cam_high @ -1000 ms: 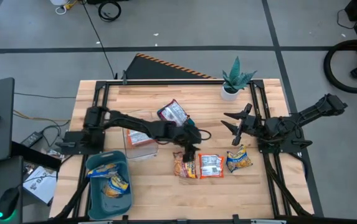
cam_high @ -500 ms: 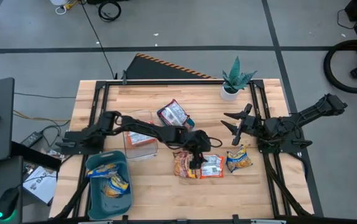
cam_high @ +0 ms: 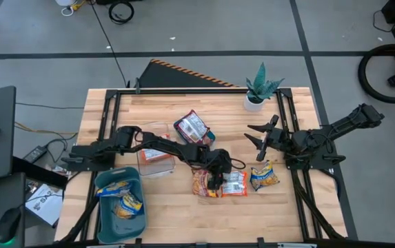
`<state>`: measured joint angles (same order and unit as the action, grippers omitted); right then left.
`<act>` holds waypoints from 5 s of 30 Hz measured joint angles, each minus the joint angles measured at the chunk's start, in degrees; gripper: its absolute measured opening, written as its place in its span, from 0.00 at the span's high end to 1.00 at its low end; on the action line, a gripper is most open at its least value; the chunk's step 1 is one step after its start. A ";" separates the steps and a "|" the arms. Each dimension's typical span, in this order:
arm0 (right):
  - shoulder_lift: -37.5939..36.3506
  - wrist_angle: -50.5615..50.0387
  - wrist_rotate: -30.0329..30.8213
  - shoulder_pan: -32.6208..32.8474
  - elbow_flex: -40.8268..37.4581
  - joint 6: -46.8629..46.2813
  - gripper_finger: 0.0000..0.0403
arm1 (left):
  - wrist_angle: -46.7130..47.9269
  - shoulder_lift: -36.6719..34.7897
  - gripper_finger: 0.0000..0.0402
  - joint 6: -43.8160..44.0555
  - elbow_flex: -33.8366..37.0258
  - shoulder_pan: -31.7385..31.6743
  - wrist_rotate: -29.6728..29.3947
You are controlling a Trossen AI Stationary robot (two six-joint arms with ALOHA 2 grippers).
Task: Sort Maruchan noodles
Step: Put the orange noodle pack into the transparent bin, then put the blue noodle pack into the green bin
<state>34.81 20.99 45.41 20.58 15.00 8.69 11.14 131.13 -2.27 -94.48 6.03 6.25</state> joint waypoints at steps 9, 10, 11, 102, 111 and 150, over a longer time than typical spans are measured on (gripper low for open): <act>0.05 0.33 0.04 -0.02 0.00 1.00 0.58 | 0.28 0.00 0.65 -3.03 0.00 0.32 -0.16; 0.04 0.35 0.04 -0.02 0.00 1.30 0.58 | 0.27 -0.02 0.68 -3.23 -0.01 0.32 -0.15; 0.06 0.34 0.04 0.00 0.00 1.42 0.58 | 0.46 -0.24 0.71 -3.36 -0.02 0.32 -0.21; 0.76 3.39 2.12 -0.07 0.00 3.41 0.58 | -32.80 -19.28 0.55 -0.40 25.08 -4.34 -10.05; 0.65 3.80 2.99 -0.02 0.02 4.63 0.58 | -18.95 -4.86 0.58 -0.37 3.75 -3.54 -2.65; 0.70 3.50 2.99 -0.02 0.02 5.03 0.58 | -43.28 14.35 0.42 1.14 -7.27 -0.35 -4.11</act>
<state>35.51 24.50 48.40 20.56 15.03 13.72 -32.14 145.48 -1.13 -101.74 5.68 2.14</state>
